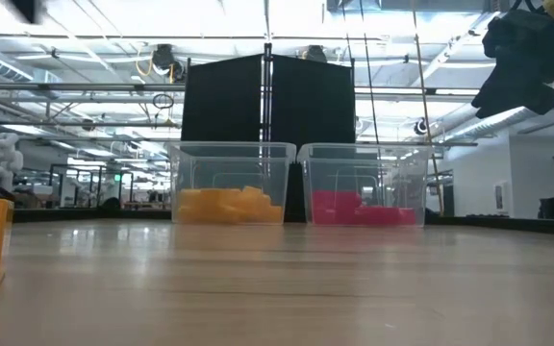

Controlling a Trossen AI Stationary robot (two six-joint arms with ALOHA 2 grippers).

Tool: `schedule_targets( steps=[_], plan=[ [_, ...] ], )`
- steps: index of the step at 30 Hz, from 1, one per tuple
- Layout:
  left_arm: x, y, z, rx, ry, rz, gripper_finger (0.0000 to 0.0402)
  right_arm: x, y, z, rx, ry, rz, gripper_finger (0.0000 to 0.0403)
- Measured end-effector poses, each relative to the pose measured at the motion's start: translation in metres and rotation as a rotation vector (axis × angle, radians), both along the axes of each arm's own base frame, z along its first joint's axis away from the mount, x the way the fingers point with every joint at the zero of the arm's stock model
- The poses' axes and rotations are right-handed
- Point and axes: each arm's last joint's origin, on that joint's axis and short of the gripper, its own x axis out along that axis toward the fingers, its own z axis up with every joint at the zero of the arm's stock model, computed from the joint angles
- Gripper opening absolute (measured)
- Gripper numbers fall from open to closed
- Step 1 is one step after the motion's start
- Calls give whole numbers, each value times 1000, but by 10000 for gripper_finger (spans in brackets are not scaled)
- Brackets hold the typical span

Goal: Sort blocks
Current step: Put the yellow game piece into the top left transparent bin

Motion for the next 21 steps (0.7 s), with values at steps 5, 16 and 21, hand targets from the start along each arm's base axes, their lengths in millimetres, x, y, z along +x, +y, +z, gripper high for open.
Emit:
schedule_targets(
  steps=[5,16,21],
  plan=[
    [4,-27,-29,-53,106,-1,279,0,0,0,-2,0,2,144],
    [34,-56,-90,-94,169,-156,279,0,0,0,0,0,0,144],
    [39,-62,-112,-97,216,-248,279,0,0,0,2,-1,-1,144]
  ],
)
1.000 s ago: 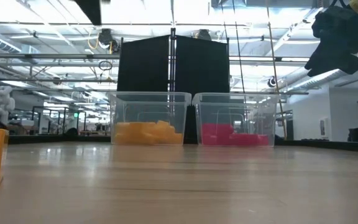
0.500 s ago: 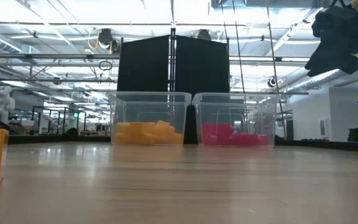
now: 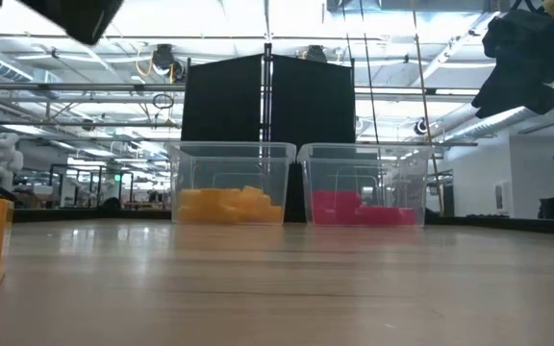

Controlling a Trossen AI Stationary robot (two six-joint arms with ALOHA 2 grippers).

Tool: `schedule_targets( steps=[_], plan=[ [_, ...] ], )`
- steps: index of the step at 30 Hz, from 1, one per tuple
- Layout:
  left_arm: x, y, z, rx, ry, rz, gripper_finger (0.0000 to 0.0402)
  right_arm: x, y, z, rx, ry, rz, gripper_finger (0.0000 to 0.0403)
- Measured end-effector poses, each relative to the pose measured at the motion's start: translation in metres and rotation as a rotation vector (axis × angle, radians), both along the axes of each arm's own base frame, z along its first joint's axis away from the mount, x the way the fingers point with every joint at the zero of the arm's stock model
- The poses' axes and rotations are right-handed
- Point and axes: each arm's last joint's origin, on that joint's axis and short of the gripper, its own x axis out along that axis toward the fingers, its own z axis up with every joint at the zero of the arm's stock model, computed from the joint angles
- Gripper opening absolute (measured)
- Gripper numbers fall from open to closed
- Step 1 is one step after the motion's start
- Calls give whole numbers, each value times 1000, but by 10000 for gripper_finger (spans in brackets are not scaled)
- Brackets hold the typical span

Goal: Sort blocks
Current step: Put the yellow game piece into the top left transparent bin

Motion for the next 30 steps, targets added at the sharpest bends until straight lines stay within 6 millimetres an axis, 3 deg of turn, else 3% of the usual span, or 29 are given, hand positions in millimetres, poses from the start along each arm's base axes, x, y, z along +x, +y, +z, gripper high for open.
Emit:
schedule_targets(
  steps=[9,19,30],
  plan=[
    [10,-5,-33,67,-6,-86,279,0,0,0,1,0,-1,144],
    [17,-6,-47,70,-14,-98,271,0,0,0,1,3,-1,144],
    [26,2,-43,86,-24,-75,128,0,0,0,-1,4,1,144]
  ],
)
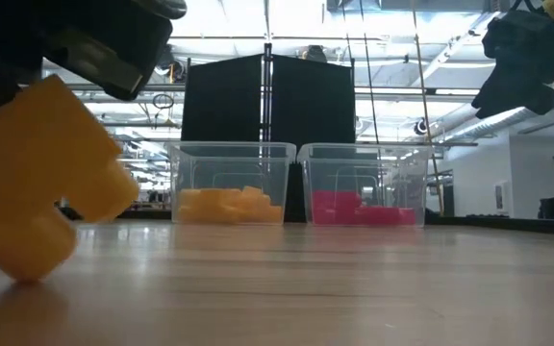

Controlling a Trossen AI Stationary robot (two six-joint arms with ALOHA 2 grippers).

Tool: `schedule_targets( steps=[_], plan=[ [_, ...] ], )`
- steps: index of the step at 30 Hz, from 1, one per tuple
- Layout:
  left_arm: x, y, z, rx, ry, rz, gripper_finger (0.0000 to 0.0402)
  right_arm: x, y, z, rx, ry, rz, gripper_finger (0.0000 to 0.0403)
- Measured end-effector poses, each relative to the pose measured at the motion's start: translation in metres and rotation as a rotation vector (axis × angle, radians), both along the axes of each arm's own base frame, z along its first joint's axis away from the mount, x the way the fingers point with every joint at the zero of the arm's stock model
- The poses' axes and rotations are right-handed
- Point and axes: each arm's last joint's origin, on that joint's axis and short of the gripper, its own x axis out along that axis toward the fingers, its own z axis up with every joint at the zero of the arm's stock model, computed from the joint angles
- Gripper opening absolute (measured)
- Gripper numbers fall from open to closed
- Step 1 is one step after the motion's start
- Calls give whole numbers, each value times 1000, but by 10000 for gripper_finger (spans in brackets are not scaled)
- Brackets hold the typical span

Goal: Sort blocks
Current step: Put the yellow game piece into the top left transparent bin

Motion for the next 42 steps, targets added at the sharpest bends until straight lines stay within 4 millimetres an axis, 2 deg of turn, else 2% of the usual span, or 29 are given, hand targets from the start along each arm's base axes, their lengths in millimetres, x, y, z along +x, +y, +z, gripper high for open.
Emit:
schedule_targets(
  steps=[3,10,13,18,25,31,37,42],
  plan=[
    [0,2,0,16,8,3,87,0,0,0,0,1,1,144],
    [-1,6,12,60,-55,15,86,0,0,0,-1,1,1,144],
    [-1,19,27,122,-89,55,86,0,0,0,-3,2,3,144],
    [-6,48,64,192,-113,128,86,0,0,0,-5,3,5,144],
    [-8,129,127,419,-240,271,88,0,0,0,-6,3,5,144],
    [-16,221,178,631,-367,401,89,0,0,0,-4,2,3,144],
    [-22,308,205,754,-406,443,90,0,0,0,3,-1,-3,144],
    [-25,367,213,783,-440,473,90,0,0,0,5,-2,-5,144]
  ],
)
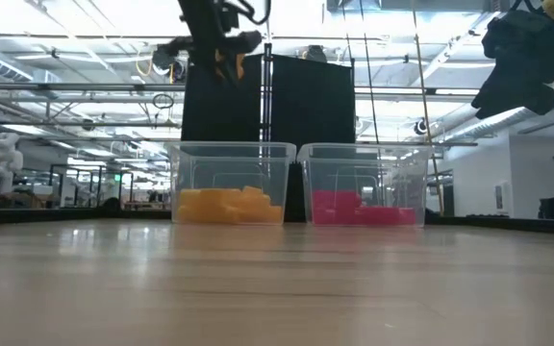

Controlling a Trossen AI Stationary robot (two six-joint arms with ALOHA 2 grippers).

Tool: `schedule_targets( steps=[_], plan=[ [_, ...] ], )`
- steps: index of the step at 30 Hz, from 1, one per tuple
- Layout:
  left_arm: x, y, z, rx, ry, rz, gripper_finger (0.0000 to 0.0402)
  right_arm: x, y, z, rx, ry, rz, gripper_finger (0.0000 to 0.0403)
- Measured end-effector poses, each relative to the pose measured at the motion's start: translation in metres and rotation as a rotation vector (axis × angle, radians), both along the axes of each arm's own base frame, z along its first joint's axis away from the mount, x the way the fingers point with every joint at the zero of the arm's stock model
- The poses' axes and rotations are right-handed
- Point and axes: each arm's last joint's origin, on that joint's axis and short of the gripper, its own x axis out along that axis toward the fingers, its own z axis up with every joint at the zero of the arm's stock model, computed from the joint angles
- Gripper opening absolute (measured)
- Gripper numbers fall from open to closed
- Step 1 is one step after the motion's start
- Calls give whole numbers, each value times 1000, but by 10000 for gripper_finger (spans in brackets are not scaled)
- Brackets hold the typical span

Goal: Sort blocks
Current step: Put the yellow game piece into the top left transparent bin, then return to Home Position

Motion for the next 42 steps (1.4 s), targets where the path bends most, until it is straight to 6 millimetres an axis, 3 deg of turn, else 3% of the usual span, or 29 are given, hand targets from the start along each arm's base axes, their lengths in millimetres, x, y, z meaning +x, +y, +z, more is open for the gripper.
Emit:
schedule_targets(
  steps=[4,11,17,24,30,34,38,42],
  plan=[
    [-1,35,-5,-3,-5,4,90,0,0,0,18,-8,-17,144],
    [5,66,-31,-104,40,-15,110,0,0,0,29,-13,-27,144],
    [16,67,-47,-166,88,-99,188,0,0,0,29,-13,-27,144],
    [16,60,-46,-181,94,-119,276,0,0,0,3,-2,-6,144],
    [11,31,-14,-219,-60,-188,287,0,-1,1,-42,8,-5,144],
    [-2,7,24,-312,-212,-293,287,4,-1,6,-38,-66,27,144],
    [-26,-19,62,-428,-393,-421,287,7,4,19,-34,-207,228,144],
    [-60,-49,102,-396,-526,-569,287,-7,14,52,-52,-366,510,144]
  ],
)
